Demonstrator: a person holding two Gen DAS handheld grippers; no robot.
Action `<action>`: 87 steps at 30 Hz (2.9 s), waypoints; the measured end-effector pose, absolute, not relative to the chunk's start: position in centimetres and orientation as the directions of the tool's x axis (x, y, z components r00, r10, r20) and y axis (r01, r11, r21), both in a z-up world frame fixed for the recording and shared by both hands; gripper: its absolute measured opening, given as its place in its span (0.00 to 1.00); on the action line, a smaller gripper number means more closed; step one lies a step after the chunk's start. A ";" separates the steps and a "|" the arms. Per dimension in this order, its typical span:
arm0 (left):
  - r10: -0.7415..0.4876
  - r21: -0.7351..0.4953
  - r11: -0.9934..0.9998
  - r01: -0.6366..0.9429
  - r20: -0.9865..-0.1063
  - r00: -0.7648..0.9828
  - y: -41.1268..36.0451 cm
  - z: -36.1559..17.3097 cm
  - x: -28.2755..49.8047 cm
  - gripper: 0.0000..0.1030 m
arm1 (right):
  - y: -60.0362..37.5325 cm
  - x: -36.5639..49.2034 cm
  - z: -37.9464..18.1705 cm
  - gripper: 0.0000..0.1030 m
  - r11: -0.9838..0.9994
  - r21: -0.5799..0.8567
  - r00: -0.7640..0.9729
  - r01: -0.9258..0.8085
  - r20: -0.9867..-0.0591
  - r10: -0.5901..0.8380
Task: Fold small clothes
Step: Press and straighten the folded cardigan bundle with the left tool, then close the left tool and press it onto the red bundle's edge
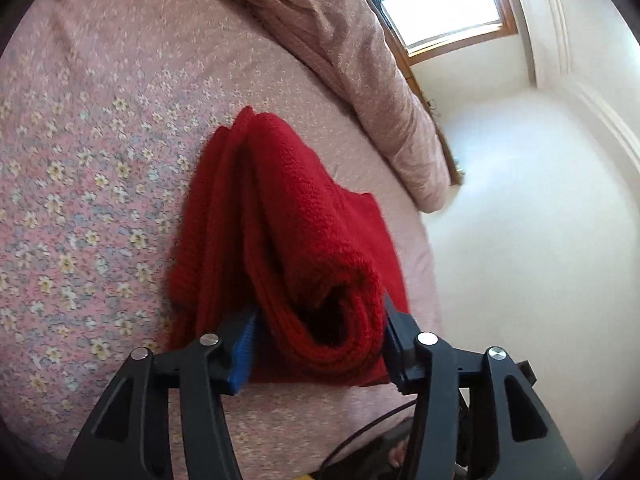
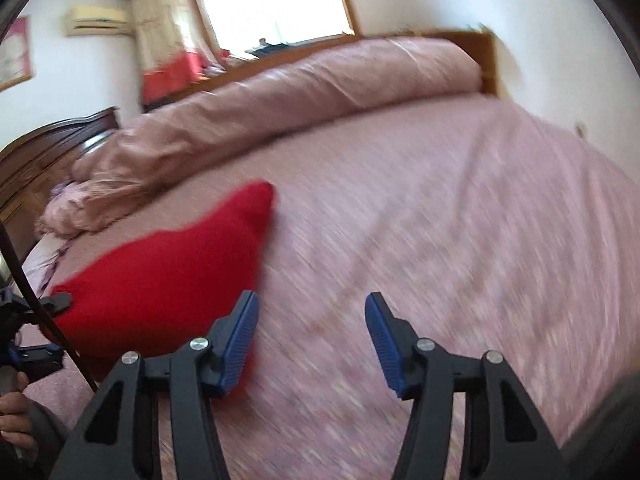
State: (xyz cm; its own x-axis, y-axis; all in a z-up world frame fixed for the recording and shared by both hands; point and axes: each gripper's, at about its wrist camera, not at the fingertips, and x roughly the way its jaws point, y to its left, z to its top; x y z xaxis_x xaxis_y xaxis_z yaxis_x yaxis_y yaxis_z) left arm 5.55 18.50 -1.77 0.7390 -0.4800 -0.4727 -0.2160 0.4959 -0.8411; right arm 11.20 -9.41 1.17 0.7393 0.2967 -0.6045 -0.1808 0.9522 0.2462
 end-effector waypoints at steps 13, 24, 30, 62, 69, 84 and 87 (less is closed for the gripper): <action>-0.566 -0.913 0.339 -0.228 -0.392 0.726 20.7 -3.3 8.5 0.72 | -6.1 11.7 0.5 0.57 0.924 0.255 0.725 -0.286 -0.572 0.383; -0.490 -0.842 0.493 -0.216 -0.475 0.731 20.3 -2.0 13.9 0.14 | -6.1 12.3 0.5 0.57 0.922 0.259 0.725 -0.288 -0.570 0.387; -0.418 -0.797 0.571 -0.197 -0.488 0.766 20.7 -0.5 12.4 0.15 | -5.4 12.0 2.7 0.57 0.897 0.283 0.751 -0.340 -0.493 0.440; -0.108 -0.434 0.890 -0.143 -0.503 0.857 14.5 6.6 8.8 0.19 | -1.9 10.4 1.6 0.09 0.814 0.238 0.681 -0.530 -0.452 0.576; -0.101 -0.351 0.921 -0.171 -0.638 0.763 12.3 3.4 9.9 0.06 | -1.5 10.0 2.3 0.02 0.774 0.279 0.643 -0.568 -0.436 0.629; -0.098 -0.332 0.908 -0.256 -0.761 0.641 11.6 -1.6 9.2 0.04 | -0.2 10.3 -1.4 0.00 0.795 0.225 0.565 -0.564 -0.597 0.570; -0.092 -0.329 0.909 -0.257 -0.758 0.646 11.5 -1.4 9.0 0.04 | -0.5 9.8 -0.8 0.00 0.806 0.227 0.591 -0.547 -0.577 0.564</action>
State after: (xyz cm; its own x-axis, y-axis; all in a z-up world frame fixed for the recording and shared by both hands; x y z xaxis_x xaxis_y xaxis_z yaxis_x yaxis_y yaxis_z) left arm 8.97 11.51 -1.35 0.6457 -0.0919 -0.7580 -0.2569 0.9087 -0.3289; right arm 9.82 -0.46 -0.77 0.5906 0.5640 -0.5772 -0.5472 0.8055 0.2273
